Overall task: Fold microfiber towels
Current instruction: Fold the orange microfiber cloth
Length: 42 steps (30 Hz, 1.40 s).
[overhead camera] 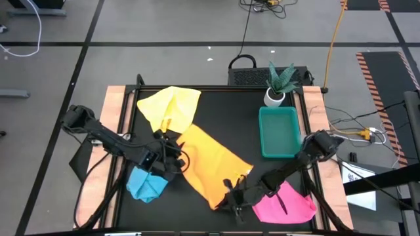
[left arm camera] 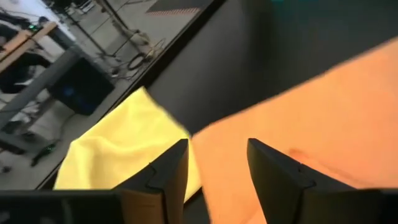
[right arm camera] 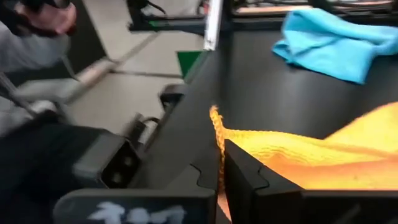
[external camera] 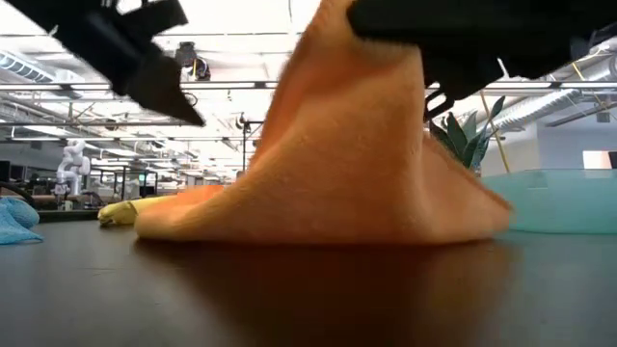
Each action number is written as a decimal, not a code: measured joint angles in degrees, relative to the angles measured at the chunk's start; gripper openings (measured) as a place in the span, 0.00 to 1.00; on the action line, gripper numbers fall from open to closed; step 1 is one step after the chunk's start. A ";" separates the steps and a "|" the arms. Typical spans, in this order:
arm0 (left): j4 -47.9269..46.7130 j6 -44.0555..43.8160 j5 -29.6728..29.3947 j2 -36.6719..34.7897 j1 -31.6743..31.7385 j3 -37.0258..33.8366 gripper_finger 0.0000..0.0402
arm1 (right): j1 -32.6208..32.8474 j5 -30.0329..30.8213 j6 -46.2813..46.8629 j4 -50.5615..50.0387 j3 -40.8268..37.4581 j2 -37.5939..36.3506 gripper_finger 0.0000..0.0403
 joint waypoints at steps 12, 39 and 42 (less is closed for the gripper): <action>34.20 16.49 14.44 5.37 -1.55 -0.34 0.43 | -0.03 -14.22 -0.20 -8.92 0.02 -10.30 0.35; 22.58 -0.39 26.67 19.97 1.28 -0.42 0.43 | -4.48 10.78 25.32 -65.92 0.00 -12.28 0.14; 20.22 3.55 22.09 18.35 1.90 -0.47 0.43 | -3.17 10.83 29.44 -67.46 0.29 -10.71 0.06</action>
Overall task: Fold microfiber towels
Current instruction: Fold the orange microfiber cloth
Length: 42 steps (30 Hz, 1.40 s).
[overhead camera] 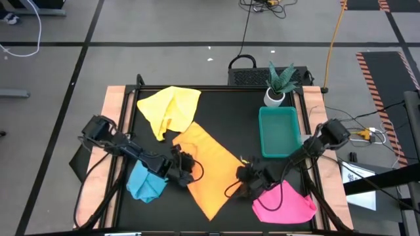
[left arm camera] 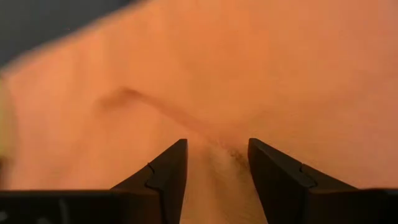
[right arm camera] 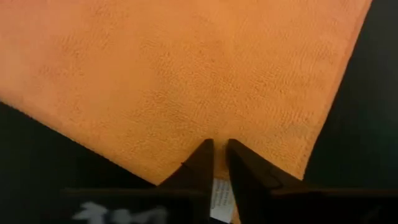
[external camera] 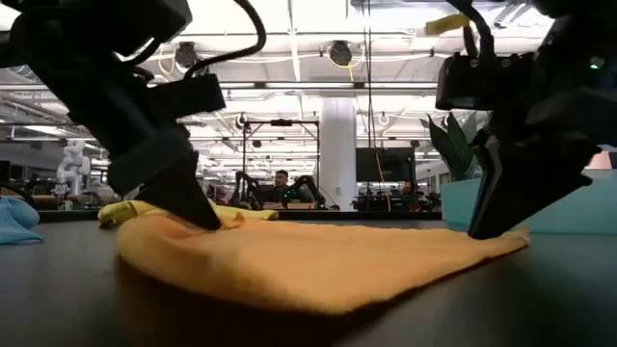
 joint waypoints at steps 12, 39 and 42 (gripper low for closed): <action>18.25 16.65 1.32 -3.34 3.49 0.03 0.43 | 11.52 -4.84 12.80 15.34 -0.52 -2.24 0.00; 40.75 13.40 9.62 14.50 9.79 0.13 0.36 | 9.33 -6.08 4.22 21.44 -0.35 -0.28 0.00; 40.56 15.43 9.60 14.11 9.79 0.13 0.21 | 11.55 -6.06 6.24 21.48 -0.33 -0.28 0.00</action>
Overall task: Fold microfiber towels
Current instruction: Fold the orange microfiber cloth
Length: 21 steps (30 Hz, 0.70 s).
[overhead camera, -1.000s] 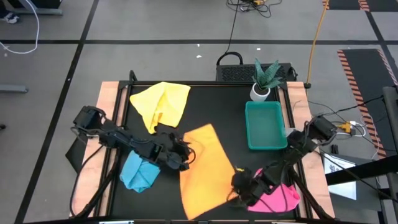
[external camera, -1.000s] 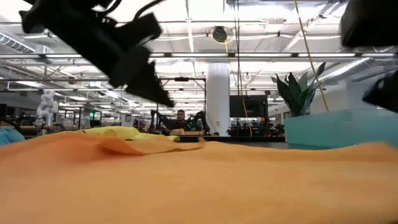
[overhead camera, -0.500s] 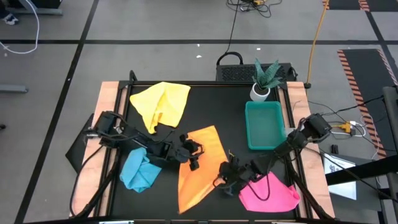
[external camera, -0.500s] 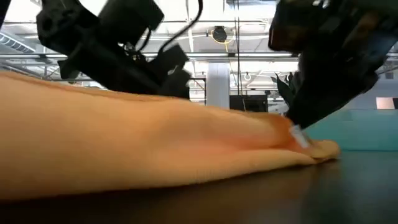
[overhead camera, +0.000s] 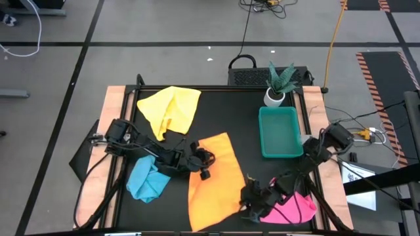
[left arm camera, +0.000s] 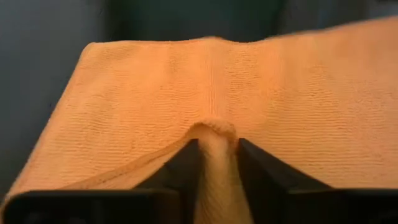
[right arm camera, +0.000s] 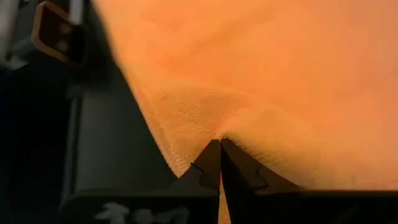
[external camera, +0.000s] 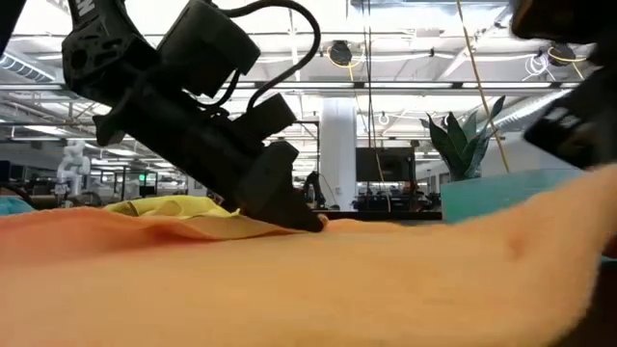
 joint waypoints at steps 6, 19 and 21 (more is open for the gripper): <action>-1.56 5.07 0.00 -4.90 -0.33 -0.04 0.04 | 3.50 0.07 3.55 -0.15 0.00 0.00 0.00; -13.27 8.32 11.10 -13.89 0.96 -0.02 0.17 | 4.34 0.10 6.24 -0.93 0.07 -0.02 0.03; -13.76 7.08 13.93 -13.47 1.70 -0.04 0.27 | 4.34 0.12 6.19 -0.89 0.07 -0.02 0.05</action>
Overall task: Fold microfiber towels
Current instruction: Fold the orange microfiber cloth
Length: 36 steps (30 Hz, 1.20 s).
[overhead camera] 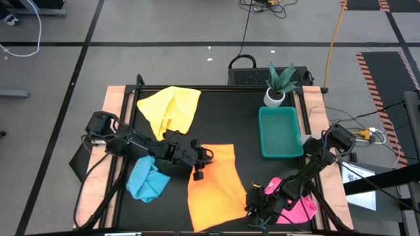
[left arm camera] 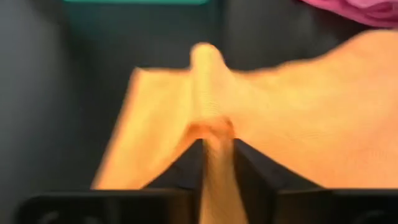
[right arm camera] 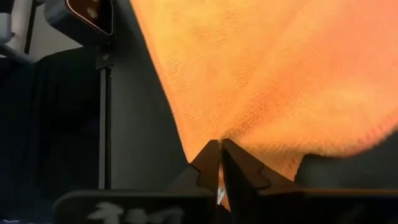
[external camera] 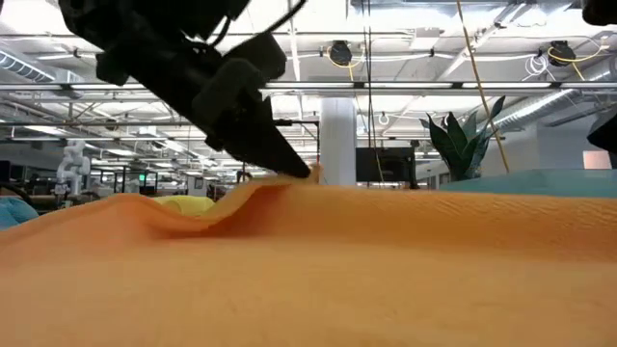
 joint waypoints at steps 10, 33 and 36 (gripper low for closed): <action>11.06 0.49 -2.05 4.22 -1.90 -0.01 0.58 | -0.07 0.18 -1.44 -0.38 0.00 0.00 0.15; 14.76 -7.96 -11.59 19.08 -1.21 7.90 0.18 | -0.09 1.60 -1.96 0.51 0.00 -0.04 0.15; 11.06 -6.76 -12.53 18.37 -1.61 8.94 0.07 | -0.09 1.60 -1.96 0.46 0.00 -0.04 0.15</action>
